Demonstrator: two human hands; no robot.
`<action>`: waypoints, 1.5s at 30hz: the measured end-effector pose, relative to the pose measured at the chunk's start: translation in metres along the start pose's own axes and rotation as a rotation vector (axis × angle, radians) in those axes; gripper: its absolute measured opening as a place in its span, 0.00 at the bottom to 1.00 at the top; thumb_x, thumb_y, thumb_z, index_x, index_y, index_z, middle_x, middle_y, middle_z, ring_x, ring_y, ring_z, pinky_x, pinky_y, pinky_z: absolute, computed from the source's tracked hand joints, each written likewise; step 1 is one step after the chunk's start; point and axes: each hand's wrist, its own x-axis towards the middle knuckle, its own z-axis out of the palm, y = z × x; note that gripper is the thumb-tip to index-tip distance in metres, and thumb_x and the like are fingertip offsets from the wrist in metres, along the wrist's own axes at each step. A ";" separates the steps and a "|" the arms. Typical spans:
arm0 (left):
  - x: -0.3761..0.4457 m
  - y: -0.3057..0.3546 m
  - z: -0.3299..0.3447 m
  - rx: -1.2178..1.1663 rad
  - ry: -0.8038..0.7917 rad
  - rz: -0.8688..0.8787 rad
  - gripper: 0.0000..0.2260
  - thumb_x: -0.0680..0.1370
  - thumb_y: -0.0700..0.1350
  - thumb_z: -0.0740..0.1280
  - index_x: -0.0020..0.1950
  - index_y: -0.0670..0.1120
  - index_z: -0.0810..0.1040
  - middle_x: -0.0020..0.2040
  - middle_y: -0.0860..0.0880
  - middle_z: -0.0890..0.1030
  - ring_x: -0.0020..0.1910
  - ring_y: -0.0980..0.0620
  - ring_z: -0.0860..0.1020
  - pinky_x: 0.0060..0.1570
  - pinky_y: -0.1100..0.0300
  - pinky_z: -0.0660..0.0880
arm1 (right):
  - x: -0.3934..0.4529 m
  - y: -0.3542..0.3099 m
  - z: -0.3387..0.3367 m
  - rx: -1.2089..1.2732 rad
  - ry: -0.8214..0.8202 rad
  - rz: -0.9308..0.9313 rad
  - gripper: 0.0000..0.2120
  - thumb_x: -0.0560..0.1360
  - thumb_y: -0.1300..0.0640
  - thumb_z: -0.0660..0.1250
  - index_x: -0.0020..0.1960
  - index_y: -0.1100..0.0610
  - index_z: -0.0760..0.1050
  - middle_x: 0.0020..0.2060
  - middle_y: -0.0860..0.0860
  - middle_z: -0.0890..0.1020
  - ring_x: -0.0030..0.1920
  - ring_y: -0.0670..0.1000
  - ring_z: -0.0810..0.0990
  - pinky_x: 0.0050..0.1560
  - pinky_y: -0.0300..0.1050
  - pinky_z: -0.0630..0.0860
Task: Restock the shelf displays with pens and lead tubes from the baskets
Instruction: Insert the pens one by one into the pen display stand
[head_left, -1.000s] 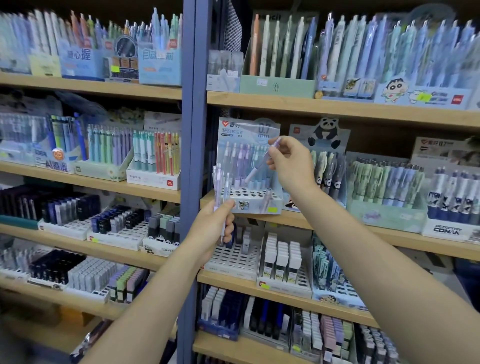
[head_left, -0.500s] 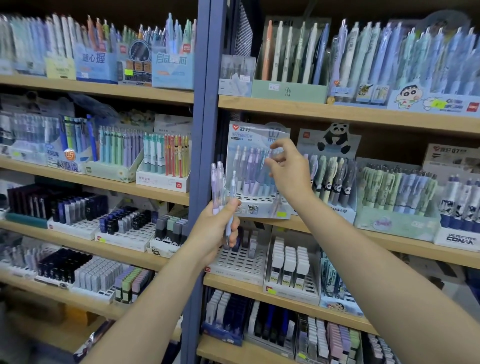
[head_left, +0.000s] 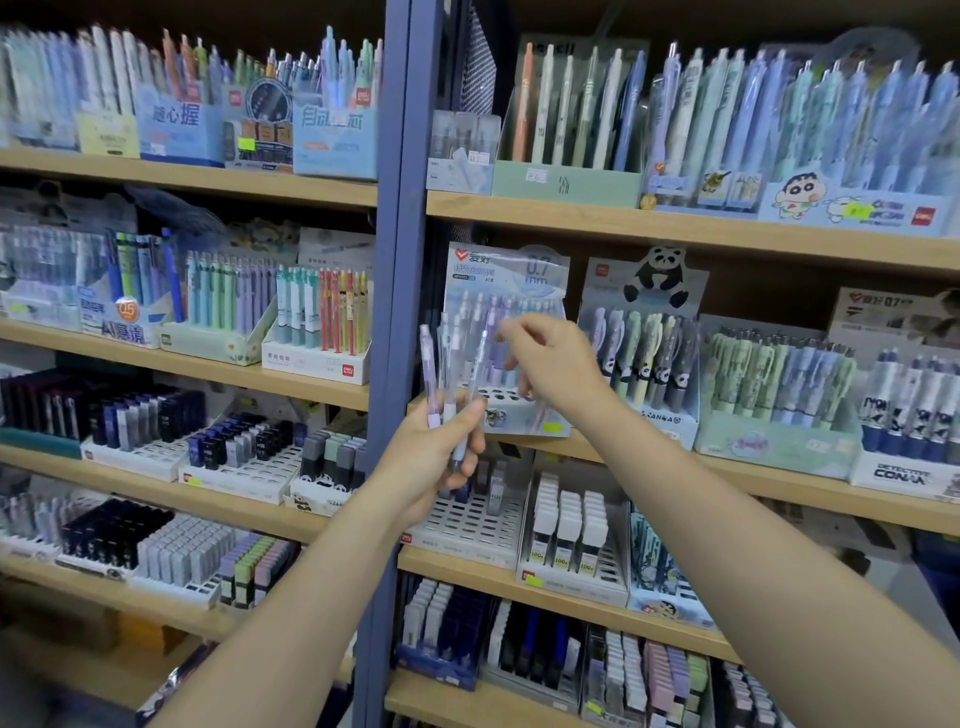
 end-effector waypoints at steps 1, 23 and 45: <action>0.000 0.000 0.001 0.004 0.000 0.009 0.10 0.81 0.48 0.68 0.59 0.46 0.76 0.34 0.47 0.76 0.26 0.52 0.69 0.24 0.63 0.59 | -0.003 -0.003 0.000 0.069 -0.075 0.028 0.10 0.82 0.52 0.63 0.52 0.57 0.79 0.38 0.52 0.82 0.29 0.50 0.78 0.32 0.44 0.76; 0.005 -0.004 0.007 0.073 0.014 -0.063 0.12 0.84 0.43 0.63 0.65 0.42 0.77 0.40 0.46 0.83 0.31 0.53 0.74 0.24 0.65 0.64 | 0.009 0.007 -0.055 0.360 0.301 0.134 0.10 0.81 0.63 0.65 0.62 0.60 0.75 0.42 0.57 0.84 0.34 0.49 0.84 0.40 0.42 0.83; 0.013 -0.008 0.024 0.111 -0.012 -0.094 0.11 0.83 0.47 0.65 0.62 0.46 0.80 0.41 0.46 0.84 0.27 0.53 0.75 0.20 0.66 0.61 | 0.020 0.037 -0.044 -0.025 0.327 0.052 0.10 0.80 0.58 0.68 0.59 0.51 0.72 0.39 0.51 0.83 0.37 0.51 0.83 0.44 0.50 0.81</action>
